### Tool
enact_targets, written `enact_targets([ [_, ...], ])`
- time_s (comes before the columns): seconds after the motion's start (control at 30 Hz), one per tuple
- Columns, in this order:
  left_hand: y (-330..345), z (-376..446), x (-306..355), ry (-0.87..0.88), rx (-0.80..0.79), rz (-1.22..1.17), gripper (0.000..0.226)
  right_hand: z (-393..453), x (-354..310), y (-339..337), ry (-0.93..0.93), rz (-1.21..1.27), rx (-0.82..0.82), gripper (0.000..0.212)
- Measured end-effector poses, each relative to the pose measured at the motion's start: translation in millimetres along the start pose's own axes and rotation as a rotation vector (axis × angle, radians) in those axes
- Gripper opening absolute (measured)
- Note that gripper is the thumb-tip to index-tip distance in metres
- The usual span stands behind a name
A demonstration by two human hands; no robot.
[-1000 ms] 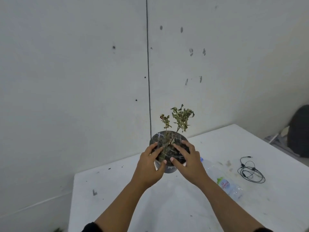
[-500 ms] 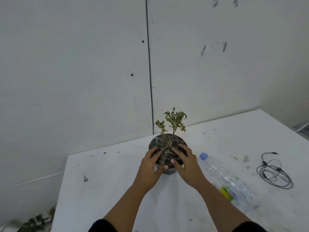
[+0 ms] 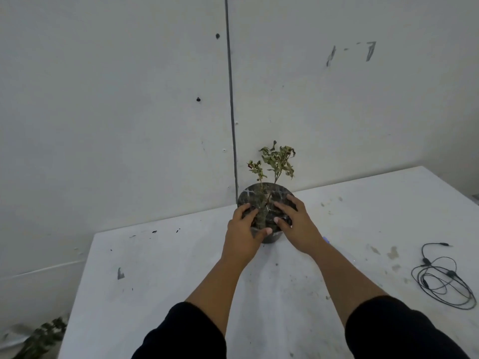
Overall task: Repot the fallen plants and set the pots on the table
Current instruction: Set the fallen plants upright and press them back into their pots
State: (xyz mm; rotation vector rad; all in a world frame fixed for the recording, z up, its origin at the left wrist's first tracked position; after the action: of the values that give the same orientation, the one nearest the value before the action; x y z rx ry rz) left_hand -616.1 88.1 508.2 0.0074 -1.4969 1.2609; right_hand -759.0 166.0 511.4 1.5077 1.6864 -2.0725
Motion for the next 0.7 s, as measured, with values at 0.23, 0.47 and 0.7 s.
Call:
enact_targets([
  [0.23, 6, 4, 5, -0.046, 0.035, 0.063, 0.065, 15, -4, 4, 0.035, -0.084, 0.011, 0.044],
  [0.47, -7, -3, 9, -0.017, -0.018, 0.132, 0.050, -19, -4, 3, 0.093, -0.199, 0.179, 0.043],
  [0.7, -38, -59, 2, 0.035, -0.076, 0.110, 0.041, -74, -12, 16, 0.097, -0.238, 0.148, 0.056],
])
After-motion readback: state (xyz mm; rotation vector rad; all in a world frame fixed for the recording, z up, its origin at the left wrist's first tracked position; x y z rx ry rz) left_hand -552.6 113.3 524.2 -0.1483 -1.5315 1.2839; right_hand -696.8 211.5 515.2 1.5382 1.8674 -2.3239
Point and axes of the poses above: each hand's wrist, its own z-axis towards the middle knuckle, its own y-axis out of the palm, x = y × z, the point moved 5 cm from there along z, towards the middle knuckle, and after that the axes turned 10 degrees about y, right-handed, at the moved point
